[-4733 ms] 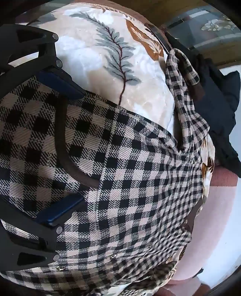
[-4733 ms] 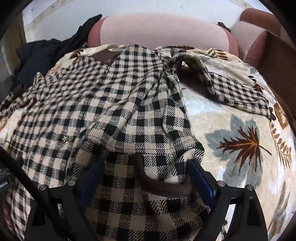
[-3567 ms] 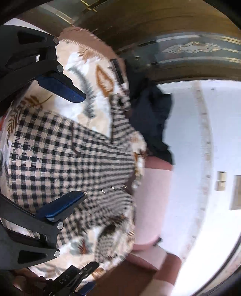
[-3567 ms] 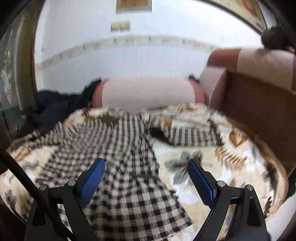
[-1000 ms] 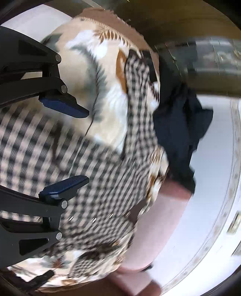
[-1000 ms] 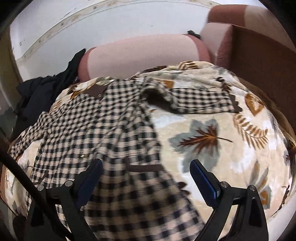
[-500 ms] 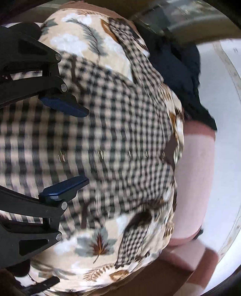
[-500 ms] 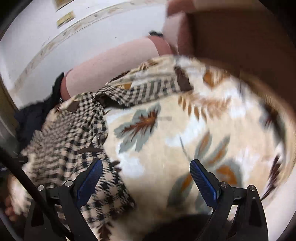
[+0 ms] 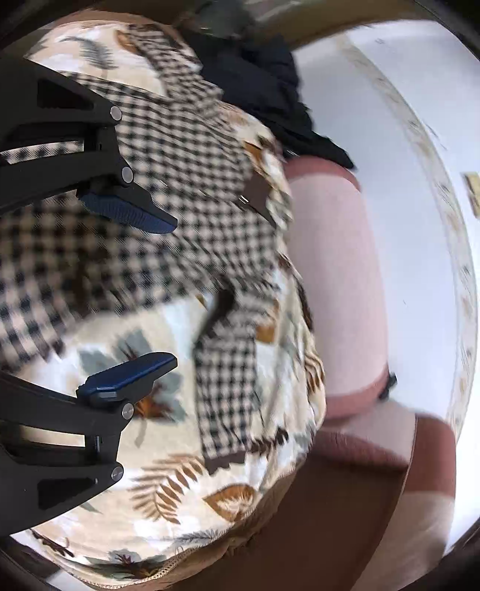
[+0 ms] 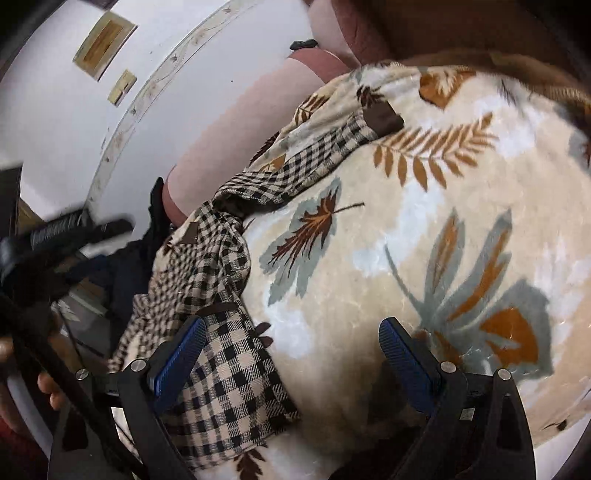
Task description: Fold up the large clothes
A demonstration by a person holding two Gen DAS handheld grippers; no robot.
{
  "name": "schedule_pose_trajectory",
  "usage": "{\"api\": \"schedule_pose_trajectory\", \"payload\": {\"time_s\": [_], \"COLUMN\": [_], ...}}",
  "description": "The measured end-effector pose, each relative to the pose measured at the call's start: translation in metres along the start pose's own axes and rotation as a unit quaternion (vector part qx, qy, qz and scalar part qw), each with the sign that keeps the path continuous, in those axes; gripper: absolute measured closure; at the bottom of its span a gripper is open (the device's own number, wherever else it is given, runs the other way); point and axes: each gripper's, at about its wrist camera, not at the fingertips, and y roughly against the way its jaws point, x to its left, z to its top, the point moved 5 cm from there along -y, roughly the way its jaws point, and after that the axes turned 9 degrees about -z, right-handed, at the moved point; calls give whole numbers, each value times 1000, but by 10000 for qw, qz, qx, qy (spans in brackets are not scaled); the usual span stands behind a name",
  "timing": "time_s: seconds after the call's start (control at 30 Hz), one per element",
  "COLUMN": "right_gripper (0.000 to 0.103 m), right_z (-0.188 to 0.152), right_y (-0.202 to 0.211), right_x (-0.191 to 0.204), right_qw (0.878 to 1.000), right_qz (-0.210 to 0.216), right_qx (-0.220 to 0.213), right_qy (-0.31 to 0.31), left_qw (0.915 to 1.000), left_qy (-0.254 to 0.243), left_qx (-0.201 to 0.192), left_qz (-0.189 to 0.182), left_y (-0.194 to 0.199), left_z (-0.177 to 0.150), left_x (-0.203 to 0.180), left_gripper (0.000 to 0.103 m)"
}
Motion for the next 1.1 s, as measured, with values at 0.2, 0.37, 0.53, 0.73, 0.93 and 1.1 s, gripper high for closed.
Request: {"api": "schedule_pose_trajectory", "payload": {"time_s": [0.2,0.37,0.53,0.73,0.93,1.1], "right_gripper": [5,6,6,6,6,6], "right_z": [4,13,18,19,18,15], "right_y": [7,9,10,6,-4,-7], "right_x": [-17,-33,-39,-37,-32,-25], "right_qw": [9998,9987,9976,9978,9966,9947], "right_qz": [-123,-204,-228,-349,-733,-1004], "right_qx": [-126,-293,-375,-339,-266,-228], "right_qy": [-37,-361,-529,-452,-256,37], "left_qw": [9986,9911,9827,9885,9962,9991], "left_qy": [-339,-1040,-1565,-1248,-734,40], "left_qx": [2,57,-260,-191,-272,-382], "left_qz": [-406,-826,-957,-832,-370,153], "left_y": [-42,-68,-67,-67,-29,28], "left_z": [29,38,39,42,34,8], "left_x": [-72,-141,-168,-140,-68,27], "left_gripper": [37,37,37,37,37,34]}}
